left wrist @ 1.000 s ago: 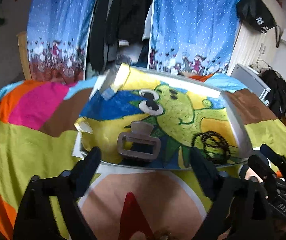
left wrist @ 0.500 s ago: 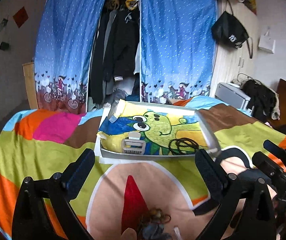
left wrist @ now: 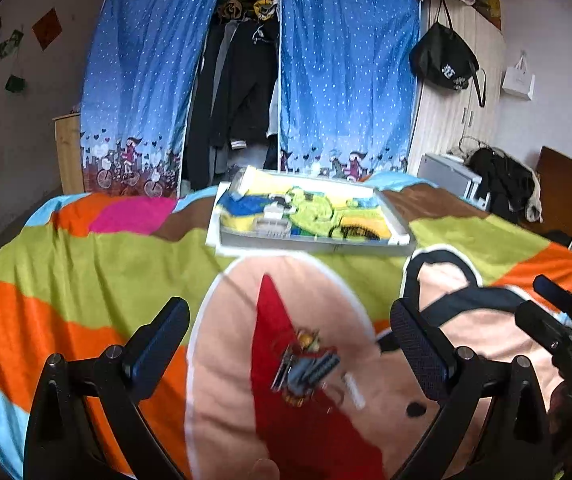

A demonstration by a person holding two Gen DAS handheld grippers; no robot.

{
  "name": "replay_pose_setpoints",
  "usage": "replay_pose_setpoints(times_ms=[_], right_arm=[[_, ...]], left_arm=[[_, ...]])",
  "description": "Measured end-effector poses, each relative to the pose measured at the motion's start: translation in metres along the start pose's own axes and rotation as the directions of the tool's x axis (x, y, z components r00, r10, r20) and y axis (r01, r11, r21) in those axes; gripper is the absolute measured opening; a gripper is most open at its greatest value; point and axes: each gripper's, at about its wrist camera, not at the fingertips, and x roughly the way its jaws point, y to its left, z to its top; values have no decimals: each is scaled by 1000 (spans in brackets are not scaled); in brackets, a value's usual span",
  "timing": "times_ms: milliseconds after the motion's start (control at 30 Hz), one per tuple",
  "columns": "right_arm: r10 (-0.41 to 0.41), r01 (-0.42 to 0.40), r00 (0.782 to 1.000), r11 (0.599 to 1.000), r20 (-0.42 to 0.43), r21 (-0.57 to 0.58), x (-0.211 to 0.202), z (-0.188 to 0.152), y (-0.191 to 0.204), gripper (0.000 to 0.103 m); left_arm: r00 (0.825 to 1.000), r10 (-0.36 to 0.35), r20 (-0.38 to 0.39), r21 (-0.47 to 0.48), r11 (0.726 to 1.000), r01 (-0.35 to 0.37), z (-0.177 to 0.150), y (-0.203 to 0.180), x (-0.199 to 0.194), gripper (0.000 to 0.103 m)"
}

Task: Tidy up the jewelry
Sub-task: 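Move both tools back from the tray to the jewelry pile, then grasp the white hair clip with the right tool while the left tool grasps the black watch strap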

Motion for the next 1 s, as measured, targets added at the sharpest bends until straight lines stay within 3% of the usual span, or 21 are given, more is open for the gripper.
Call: replay_pose_setpoints(times_ms=[167, 400, 533, 800, 1000], right_arm=[[-36, 35, 999, 999, -16, -15, -6, -35, 10, 103], [-33, 35, 992, 999, -125, 10, 5, -77, 17, 103], [-33, 36, 982, 999, -188, 13, 15, -94, 21, 103], [-94, 102, 947, 995, -306, 12, 37, -127, 18, 103], [-106, 130, 931, 991, -349, 44, 45, -140, 10, 103]], left_arm=[[1000, 12, -22, -9, 1000, -12, -38, 12, -11, 98], [997, 30, -72, -21, 999, -32, -78, 22, -8, 98], [989, 36, -140, -20, 999, -39, -99, 26, 0, 98], [961, 83, -263, 52, 996, -71, -118, 22, 24, 98], [953, 76, -295, 43, 997, -66, -123, 27, 34, 98]])
